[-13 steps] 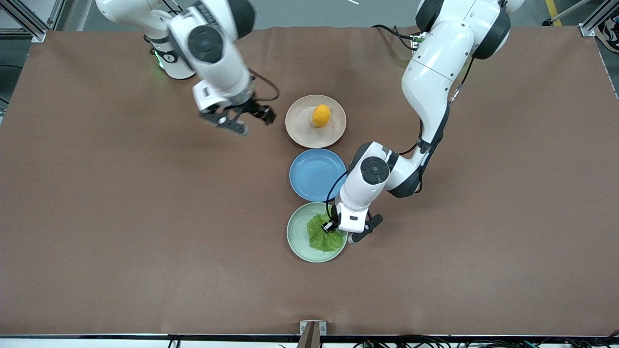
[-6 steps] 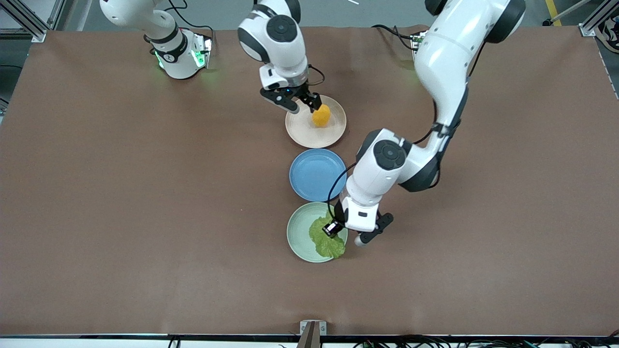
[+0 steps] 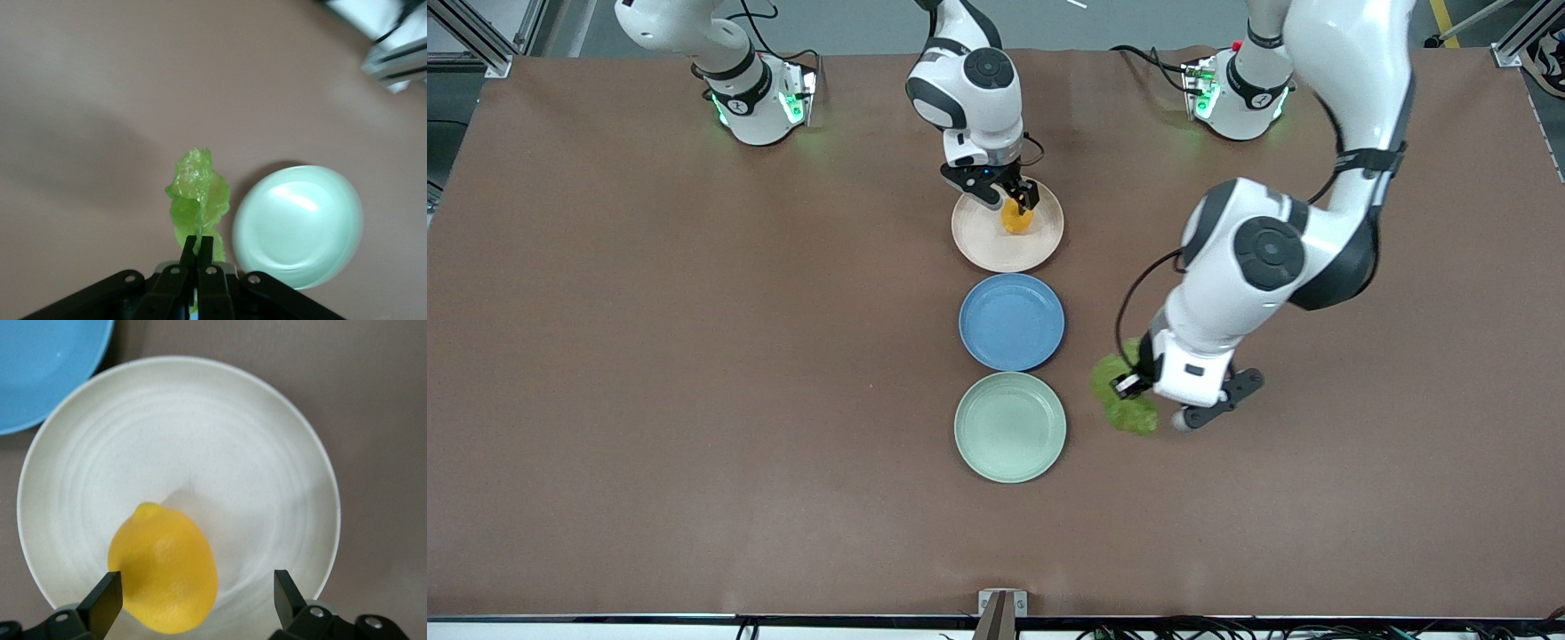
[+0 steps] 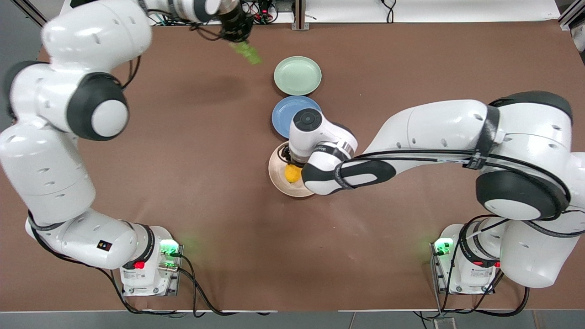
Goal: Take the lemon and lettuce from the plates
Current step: 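Lift the lettuce with the left gripper while the right gripper grasps the lemon, then set the lettuce down with the left gripper while the right gripper lifts the lemon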
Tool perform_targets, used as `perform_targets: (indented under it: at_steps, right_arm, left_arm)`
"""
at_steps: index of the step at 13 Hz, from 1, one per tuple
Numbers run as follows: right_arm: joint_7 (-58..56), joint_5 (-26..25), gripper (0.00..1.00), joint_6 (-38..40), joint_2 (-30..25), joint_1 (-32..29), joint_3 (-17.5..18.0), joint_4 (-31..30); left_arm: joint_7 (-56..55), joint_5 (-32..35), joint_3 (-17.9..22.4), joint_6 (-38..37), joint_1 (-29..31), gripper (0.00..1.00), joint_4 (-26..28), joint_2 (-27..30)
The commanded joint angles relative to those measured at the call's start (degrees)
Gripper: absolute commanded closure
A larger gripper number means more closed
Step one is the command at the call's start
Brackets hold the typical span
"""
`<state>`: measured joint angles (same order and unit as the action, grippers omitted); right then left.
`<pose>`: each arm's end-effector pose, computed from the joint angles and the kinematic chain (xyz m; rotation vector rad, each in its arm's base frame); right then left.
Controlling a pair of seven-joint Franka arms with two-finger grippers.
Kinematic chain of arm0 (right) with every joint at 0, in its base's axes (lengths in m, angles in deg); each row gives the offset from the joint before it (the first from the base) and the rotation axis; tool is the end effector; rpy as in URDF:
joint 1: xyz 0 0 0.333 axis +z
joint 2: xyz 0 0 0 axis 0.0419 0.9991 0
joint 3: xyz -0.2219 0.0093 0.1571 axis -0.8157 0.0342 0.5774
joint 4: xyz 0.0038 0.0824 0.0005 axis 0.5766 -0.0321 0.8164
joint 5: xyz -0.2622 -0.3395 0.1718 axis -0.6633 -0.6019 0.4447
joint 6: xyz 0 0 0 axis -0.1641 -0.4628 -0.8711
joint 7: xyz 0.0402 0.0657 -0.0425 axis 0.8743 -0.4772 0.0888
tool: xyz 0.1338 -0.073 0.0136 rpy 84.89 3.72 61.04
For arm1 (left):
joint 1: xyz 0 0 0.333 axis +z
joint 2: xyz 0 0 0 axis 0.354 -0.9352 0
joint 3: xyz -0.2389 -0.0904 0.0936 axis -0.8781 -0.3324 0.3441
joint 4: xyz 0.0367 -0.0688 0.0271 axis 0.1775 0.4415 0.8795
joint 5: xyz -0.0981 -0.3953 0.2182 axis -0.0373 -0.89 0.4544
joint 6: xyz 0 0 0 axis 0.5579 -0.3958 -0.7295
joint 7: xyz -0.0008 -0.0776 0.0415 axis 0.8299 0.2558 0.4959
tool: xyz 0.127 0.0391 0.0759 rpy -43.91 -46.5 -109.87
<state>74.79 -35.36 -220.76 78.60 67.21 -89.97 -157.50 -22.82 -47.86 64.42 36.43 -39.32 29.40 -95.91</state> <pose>0.2696 0.5632 0.0905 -2.9218 0.9931 0.0218 0.6833 -0.3001 0.2751 2.9079 0.6578 0.0936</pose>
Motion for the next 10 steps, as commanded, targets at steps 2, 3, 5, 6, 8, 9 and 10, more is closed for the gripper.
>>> perform_targets:
  at_steps: [2,3,5,6,8,9,10]
  right_arm:
    - [4.61,-2.97,0.0,0.32,3.28,2.42,-1.16,3.72]
    - [5.57,-4.8,0.0,0.32,3.72,2.34,-1.16,4.16]
    - [5.76,-7.19,0.01,0.32,3.9,1.9,-1.25,4.26]
    - [5.76,-7.98,0.02,0.32,3.9,1.72,-1.25,4.34]
    - [5.76,-10.44,0.05,0.32,3.9,1.37,-1.25,4.34]
    - [5.76,-11.67,0.06,0.23,3.99,1.28,-1.25,4.34]
    - [5.76,-12.11,0.08,0.14,4.42,1.28,-1.25,4.34]
  left_arm:
    - [13.37,0.35,-0.71,5.62,7.05,1.0,18.12,8.53]
    - [15.57,0.35,-0.8,9.3,8.46,1.0,21.37,8.8]
    - [18.21,0.27,-0.89,16.68,10.23,1.0,27.0,8.81]
    - [18.57,0.27,-0.89,20.64,10.84,1.0,29.9,8.63]
    - [18.93,0.27,-1.15,27.42,11.99,1.0,34.57,8.02]
    - [21.28,0.27,-1.15,27.97,12.43,1.0,36.07,8.1]
    - [23.74,0.27,-1.15,27.97,13.04,0.99,37.12,8.1]
